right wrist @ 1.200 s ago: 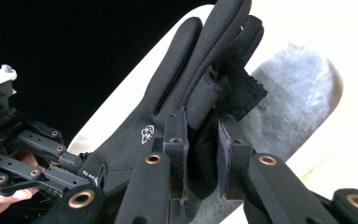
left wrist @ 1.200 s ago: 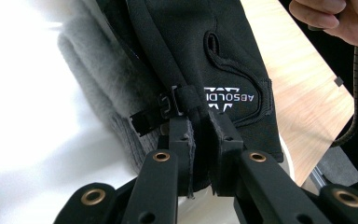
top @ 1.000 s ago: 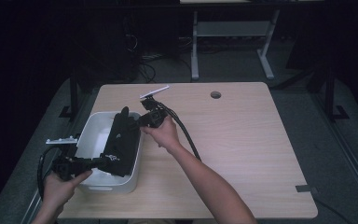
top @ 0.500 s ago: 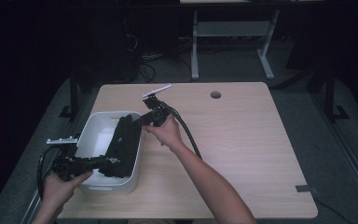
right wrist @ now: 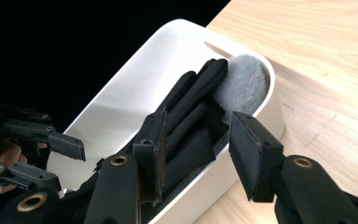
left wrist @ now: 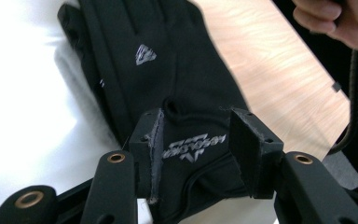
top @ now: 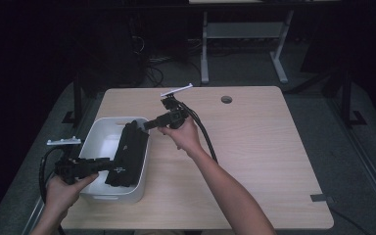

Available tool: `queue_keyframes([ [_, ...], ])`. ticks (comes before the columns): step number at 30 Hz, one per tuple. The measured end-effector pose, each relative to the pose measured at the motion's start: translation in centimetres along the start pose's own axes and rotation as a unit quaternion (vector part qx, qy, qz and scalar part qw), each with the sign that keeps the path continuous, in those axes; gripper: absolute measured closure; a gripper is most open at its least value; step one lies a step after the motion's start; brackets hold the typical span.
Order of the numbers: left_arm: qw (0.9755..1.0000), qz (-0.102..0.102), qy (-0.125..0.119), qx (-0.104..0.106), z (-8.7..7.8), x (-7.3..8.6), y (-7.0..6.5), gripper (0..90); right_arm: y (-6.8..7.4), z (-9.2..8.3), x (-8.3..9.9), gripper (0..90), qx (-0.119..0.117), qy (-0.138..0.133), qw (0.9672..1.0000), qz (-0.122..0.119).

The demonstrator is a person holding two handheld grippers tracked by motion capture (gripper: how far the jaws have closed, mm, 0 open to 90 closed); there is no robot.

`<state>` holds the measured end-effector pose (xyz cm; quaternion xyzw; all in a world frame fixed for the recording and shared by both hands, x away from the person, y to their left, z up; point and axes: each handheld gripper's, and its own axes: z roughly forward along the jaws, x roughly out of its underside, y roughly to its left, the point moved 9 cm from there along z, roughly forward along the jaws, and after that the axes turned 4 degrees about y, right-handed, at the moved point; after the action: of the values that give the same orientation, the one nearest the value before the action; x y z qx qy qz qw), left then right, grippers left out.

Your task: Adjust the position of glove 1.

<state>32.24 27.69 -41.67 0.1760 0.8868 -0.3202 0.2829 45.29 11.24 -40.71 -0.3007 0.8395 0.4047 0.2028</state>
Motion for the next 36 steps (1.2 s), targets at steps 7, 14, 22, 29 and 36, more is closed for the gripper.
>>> queue_keyframes([
  [7,0.9998,0.019,-0.002,0.008,0.1,-1.2,-1.5,54.2,-0.4,-1.9,0.0,54.2,0.000,-0.011,0.9999,0.003],
  [14,0.9995,0.029,0.003,0.015,1.0,-1.8,-2.6,54.0,-0.8,-3.8,0.4,53.8,0.003,-0.024,0.9997,0.003],
  [22,0.9989,0.040,0.005,0.024,1.8,-2.5,-3.9,53.5,-1.8,-5.8,0.9,53.1,0.009,-0.038,0.9992,0.012],
  [29,0.9985,0.047,0.009,0.026,2.4,-2.9,-4.5,53.0,-2.3,-7.1,1.3,51.9,0.010,-0.044,0.9988,0.018],
  [36,0.9982,0.051,0.011,0.029,2.8,-3.1,-4.9,53.0,-2.8,-8.0,1.6,51.4,0.015,-0.044,0.9987,0.020],
])
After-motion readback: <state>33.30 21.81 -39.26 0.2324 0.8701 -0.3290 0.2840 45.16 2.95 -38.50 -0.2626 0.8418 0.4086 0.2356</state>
